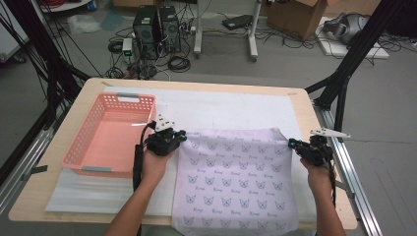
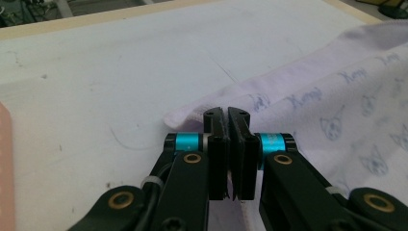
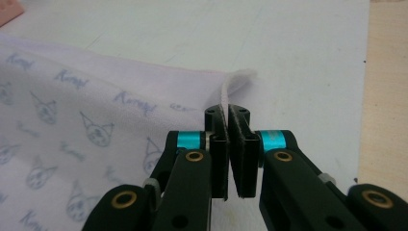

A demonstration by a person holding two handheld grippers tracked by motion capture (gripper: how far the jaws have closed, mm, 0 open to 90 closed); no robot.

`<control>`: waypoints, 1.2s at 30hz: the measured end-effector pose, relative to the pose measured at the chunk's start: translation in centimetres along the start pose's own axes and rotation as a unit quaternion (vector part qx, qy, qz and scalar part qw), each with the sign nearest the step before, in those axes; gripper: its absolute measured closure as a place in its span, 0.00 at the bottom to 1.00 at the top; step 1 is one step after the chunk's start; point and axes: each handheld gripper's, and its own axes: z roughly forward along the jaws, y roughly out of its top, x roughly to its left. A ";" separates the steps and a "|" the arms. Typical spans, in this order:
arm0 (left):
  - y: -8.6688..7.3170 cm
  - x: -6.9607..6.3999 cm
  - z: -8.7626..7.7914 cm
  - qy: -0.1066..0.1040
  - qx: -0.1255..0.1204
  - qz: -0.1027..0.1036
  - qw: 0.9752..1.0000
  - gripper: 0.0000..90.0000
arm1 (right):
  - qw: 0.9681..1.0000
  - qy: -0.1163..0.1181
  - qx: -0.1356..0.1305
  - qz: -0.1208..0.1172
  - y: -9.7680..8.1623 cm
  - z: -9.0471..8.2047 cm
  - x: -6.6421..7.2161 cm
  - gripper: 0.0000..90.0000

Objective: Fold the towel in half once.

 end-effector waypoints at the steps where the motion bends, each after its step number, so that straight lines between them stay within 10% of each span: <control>1: -0.3 -0.1 -0.3 -0.004 -0.002 -0.003 1.000 0.96 | 1.000 0.002 0.000 -0.004 -0.1 -0.3 0.1 0.97; 21: -7.0 -2.0 -4.7 -0.067 0.035 -0.001 0.997 0.95 | 0.997 0.047 0.024 -0.047 -6.9 -5.2 3.8 0.96; 27: -6.5 -1.5 -3.7 -0.083 0.028 -0.035 0.996 0.56 | 0.999 0.020 0.024 -0.037 -7.0 -5.5 3.9 0.75; 36: -5.1 0.3 0.5 -0.060 0.059 -0.060 0.995 0.54 | 0.998 -0.008 0.051 -0.024 -4.5 -1.9 3.9 0.64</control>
